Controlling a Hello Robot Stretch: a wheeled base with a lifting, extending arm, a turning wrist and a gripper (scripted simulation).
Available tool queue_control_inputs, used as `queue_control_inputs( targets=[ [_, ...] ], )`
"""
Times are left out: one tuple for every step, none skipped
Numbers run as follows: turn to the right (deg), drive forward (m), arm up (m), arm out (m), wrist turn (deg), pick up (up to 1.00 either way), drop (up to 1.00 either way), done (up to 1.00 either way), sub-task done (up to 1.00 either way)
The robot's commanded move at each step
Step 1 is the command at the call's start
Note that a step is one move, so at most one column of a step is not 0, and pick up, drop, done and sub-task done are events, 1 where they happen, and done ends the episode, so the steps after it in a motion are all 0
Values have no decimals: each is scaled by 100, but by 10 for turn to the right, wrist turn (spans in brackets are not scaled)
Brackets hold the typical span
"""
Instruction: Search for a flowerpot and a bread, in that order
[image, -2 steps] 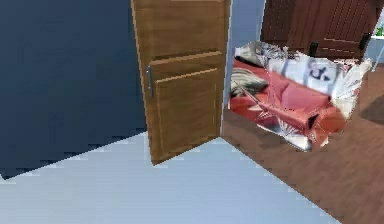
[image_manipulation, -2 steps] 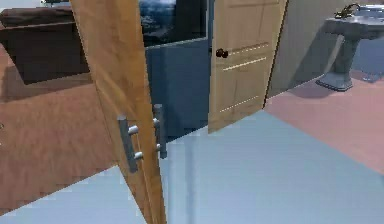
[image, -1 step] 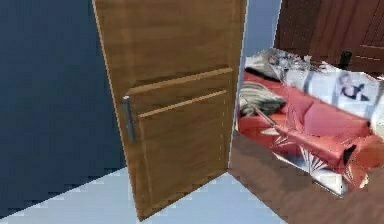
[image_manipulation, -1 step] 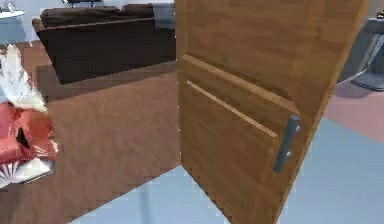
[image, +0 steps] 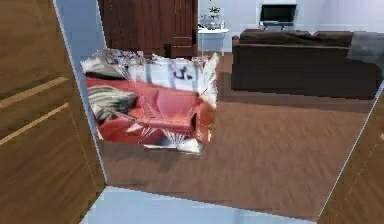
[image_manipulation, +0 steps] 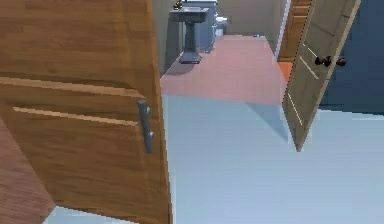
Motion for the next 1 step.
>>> queue_control_inputs(
  targets=[
    [30, 0, 0, 0, 0, 0, 0, 0, 0]
  ],
)
